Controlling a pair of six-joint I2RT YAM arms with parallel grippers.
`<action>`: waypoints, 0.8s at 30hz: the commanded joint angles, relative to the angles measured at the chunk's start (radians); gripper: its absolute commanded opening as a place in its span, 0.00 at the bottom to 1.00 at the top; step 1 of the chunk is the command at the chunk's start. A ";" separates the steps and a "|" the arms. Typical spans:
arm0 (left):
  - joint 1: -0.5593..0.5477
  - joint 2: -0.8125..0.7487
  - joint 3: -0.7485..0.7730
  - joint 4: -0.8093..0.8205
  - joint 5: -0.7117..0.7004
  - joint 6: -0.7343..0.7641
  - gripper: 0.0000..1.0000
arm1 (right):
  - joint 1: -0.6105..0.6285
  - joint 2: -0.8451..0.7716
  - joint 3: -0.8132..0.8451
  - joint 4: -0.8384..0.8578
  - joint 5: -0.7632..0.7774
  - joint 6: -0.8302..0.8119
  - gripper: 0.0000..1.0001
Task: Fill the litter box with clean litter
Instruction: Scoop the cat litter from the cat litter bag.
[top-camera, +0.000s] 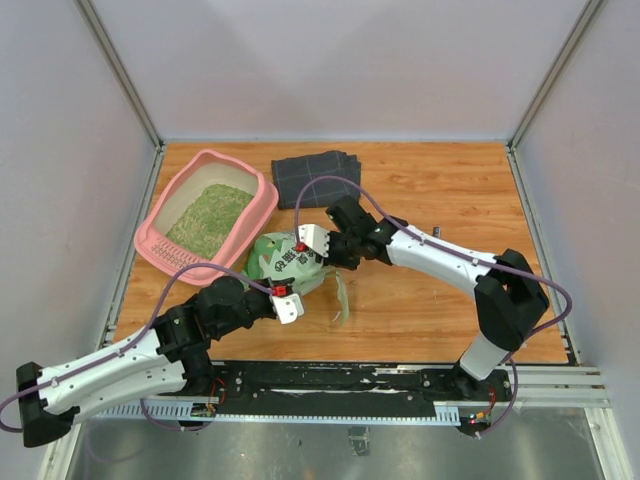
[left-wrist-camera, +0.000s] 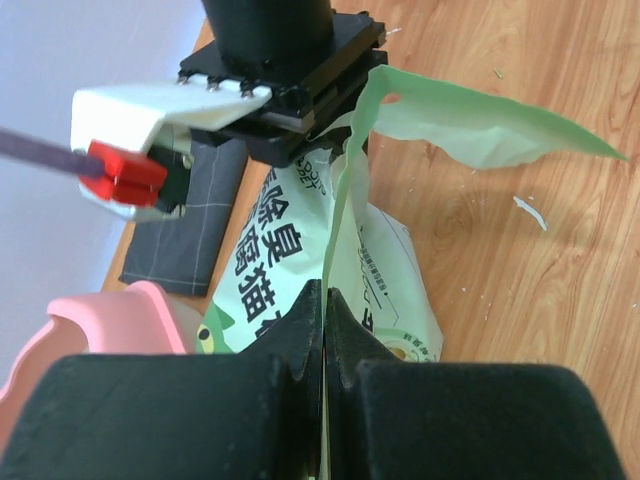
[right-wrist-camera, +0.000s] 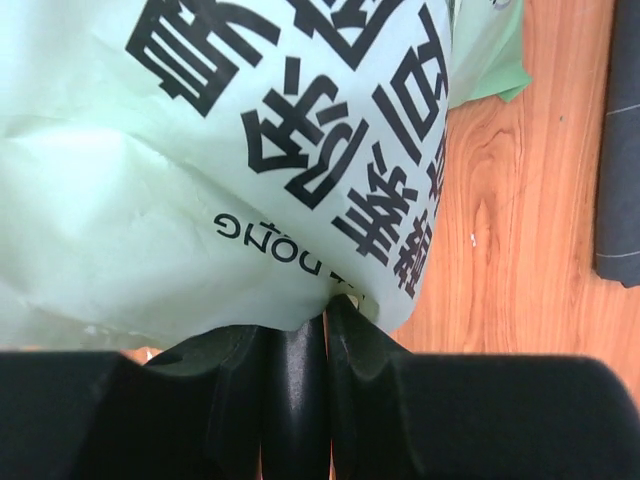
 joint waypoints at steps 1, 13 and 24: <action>-0.001 -0.028 -0.001 0.028 -0.032 -0.009 0.00 | -0.036 -0.069 -0.096 0.272 -0.171 0.068 0.01; -0.002 -0.046 0.003 0.040 -0.119 -0.028 0.00 | -0.049 -0.263 -0.257 0.422 -0.217 0.124 0.01; -0.001 -0.093 0.022 0.062 -0.173 -0.061 0.00 | -0.067 -0.424 -0.322 0.396 -0.240 0.157 0.01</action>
